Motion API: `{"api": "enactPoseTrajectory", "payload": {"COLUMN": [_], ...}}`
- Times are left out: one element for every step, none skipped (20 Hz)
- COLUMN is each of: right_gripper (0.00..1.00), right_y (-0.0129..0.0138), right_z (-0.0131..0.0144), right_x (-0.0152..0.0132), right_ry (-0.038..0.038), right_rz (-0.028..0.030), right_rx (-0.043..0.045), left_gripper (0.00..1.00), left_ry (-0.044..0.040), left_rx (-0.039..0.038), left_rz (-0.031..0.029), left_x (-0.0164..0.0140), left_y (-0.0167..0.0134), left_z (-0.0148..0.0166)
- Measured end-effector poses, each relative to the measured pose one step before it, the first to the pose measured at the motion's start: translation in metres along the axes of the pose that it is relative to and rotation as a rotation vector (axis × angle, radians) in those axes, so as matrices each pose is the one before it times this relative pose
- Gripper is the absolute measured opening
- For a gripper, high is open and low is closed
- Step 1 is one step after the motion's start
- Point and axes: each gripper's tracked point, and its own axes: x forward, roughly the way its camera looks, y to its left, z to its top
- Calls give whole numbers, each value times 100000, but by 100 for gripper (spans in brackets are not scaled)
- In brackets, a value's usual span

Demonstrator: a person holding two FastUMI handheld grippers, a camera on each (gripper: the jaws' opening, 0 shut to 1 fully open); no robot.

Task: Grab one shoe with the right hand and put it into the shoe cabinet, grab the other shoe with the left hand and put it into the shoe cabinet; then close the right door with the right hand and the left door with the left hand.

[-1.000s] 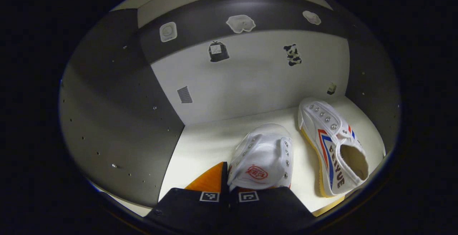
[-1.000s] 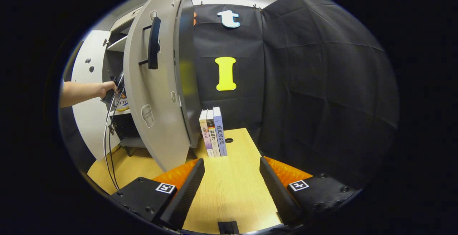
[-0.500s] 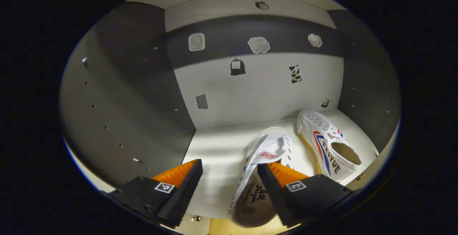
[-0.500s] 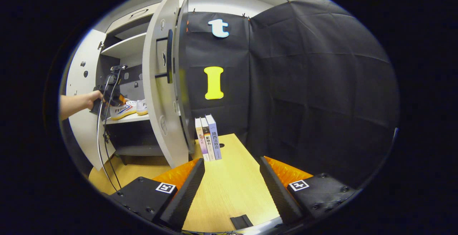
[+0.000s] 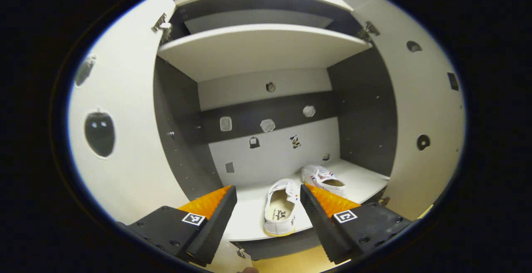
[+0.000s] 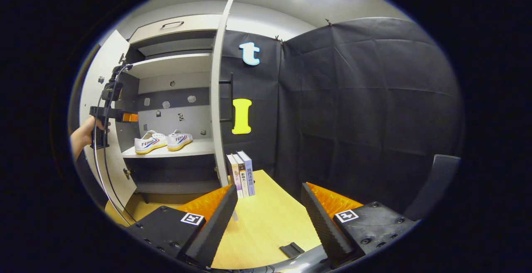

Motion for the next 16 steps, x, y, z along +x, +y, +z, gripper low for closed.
{"api": "enactPoseTrajectory", "payload": {"right_gripper": [98,98,98,98,94,99,99,99,99,99,99,99,99,99,99,99], "right_y": [344,416,499,210,43,17,-99,-41,-134,-131,-284,-336,-431,-340,-480,-512], "right_z": [544,501,652,805,721,705,841,748,632,649,569,495,425,367,269,258], "right_x": [-66,52,266,446,599,584,761,740,899,894,1176,1210,1328,1333,1486,1350], "right_ry": [-656,-287,-783,-1016,-888,-1112,-1361,-958,-1005,-1264,-1161,-1029,-794,-567,-134,356], "right_rz": [189,674,1207,594,540,500,664,901,1136,1329,1293,1305,1288,1611,1531,1005], "right_rx": [-160,119,333,249,338,206,364,794,914,804,808,812,969,1051,1024,924], "left_gripper": [96,100,96,96,96,96,96,96,96,96,97,97,97,97,97,97], "left_ry": [-2438,-1705,-1334,-809,-619,96,705,1289,1501,723,1335,1010,1052,663,933,1348], "left_rx": [-1433,-1477,-1866,-2445,-2564,-1922,-1197,-606,-149,141,-326,165,-824,-1456,-1543,-1419], "left_rz": [-2427,-2050,-1040,-6,-386,317,809,1384,1404,1745,2006,1758,2259,2273,2455,2605], "left_x": [-1951,-1826,-1925,-1844,-1752,-1552,-1435,-1310,-1379,-1128,-1194,-458,-1036,-817,-880,-786], "left_y": [-523,-442,-211,-2,-62,65,101,130,-2,-120,-196,-286,-34,-83,-177,-227], "left_z": [538,295,143,-166,-274,-444,-675,-891,-1039,-1153,-1320,-1208,-1210,-1015,-943,-965]}}
